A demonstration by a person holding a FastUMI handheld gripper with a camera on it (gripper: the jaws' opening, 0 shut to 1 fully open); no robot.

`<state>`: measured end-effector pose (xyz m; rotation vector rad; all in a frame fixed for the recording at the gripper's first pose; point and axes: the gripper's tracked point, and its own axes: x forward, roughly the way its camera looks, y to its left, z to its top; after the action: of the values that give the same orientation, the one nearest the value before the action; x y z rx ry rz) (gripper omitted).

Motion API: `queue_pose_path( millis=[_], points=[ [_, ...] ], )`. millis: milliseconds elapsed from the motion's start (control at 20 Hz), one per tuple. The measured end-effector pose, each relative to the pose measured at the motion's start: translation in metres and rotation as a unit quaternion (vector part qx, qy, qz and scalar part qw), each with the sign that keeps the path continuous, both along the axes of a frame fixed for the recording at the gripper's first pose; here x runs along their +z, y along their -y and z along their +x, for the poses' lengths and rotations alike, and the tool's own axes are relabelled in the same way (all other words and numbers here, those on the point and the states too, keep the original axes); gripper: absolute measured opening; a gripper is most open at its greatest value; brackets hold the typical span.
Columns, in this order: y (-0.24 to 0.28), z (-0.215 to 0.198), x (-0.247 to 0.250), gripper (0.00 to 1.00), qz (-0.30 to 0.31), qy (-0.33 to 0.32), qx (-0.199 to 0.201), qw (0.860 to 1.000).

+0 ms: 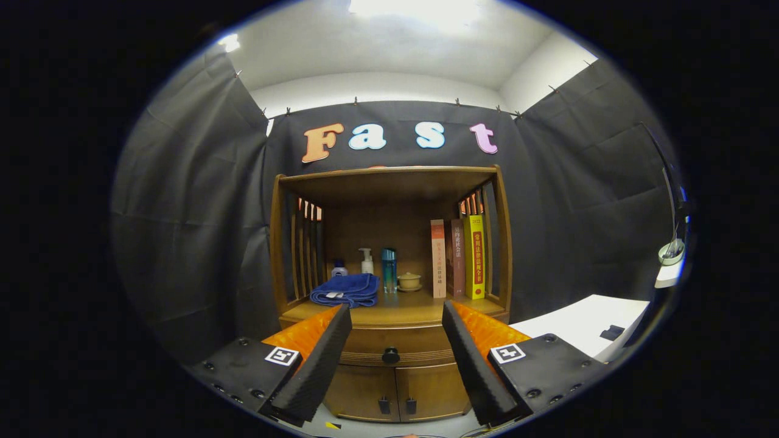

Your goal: Pull open the drawer, take out the items inside it, and place them on the countertop above the cabinet.

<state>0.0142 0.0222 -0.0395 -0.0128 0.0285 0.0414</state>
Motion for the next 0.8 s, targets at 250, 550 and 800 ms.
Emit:
queue_pose_path(
  millis=[250,550,800],
  points=[
    [-0.007,0.025,-0.028,0.99,0.01,0.001,0.007,1.0],
    [-0.012,0.06,-0.095,0.98,-0.018,-0.01,0.015,1.0],
    [-0.009,0.089,-0.168,0.98,-0.007,-0.047,0.006,0.999]
  ],
)
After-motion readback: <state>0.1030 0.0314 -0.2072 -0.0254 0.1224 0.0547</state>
